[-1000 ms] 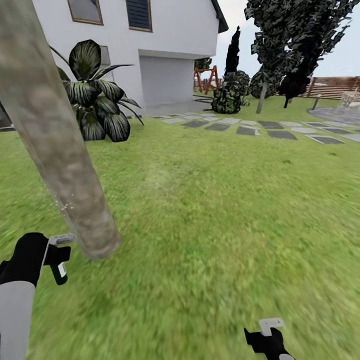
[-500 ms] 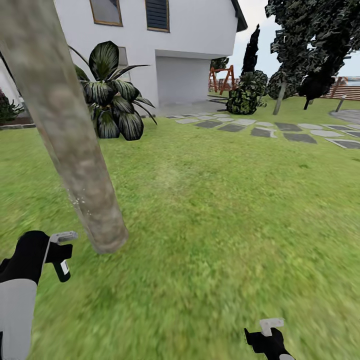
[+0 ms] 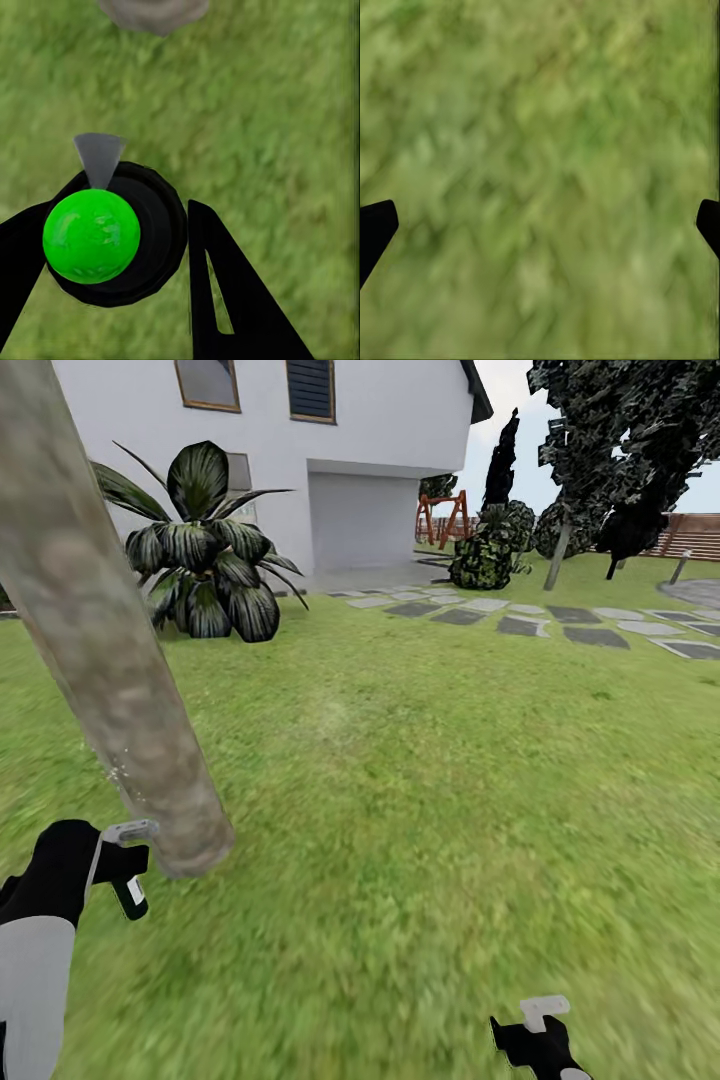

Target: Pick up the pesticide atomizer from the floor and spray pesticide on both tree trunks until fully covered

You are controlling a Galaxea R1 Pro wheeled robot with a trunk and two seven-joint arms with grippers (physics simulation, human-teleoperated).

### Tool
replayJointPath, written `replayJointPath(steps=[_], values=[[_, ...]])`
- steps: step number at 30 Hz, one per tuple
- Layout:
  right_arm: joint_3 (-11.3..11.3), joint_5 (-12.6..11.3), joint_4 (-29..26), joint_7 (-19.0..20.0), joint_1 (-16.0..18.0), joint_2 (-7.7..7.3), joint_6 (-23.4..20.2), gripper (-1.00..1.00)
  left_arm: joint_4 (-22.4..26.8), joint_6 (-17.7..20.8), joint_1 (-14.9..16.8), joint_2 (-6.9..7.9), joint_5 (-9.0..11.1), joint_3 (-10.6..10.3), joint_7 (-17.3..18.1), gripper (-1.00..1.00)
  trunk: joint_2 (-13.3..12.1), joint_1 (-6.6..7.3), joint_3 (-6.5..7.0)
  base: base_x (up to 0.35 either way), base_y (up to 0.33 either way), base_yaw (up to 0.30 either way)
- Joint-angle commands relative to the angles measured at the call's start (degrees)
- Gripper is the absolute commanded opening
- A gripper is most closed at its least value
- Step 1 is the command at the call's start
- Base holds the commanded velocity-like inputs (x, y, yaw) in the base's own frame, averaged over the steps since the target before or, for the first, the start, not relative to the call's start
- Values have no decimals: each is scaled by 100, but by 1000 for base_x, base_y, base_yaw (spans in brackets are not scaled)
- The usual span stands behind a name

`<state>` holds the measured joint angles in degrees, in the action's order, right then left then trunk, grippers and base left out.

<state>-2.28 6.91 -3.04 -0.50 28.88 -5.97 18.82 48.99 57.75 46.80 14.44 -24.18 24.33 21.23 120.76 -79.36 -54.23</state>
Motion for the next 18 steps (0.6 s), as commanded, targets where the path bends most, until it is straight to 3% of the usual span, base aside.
replayJointPath(steps=[1,13,18], values=[[-27,56,5,-5,3,0,16,100,11,17,5,-2,-67,9,51,-100,2,-1,-5,98,-251,0],[-27,56,5,-3,3,0,16,100,18,30,12,-2,-77,1,48,-100,2,-1,-5,-42,-275,0],[-27,56,5,-3,3,0,16,100,129,50,70,-2,-85,-7,48,-100,2,-1,-5,-15,-277,133]])
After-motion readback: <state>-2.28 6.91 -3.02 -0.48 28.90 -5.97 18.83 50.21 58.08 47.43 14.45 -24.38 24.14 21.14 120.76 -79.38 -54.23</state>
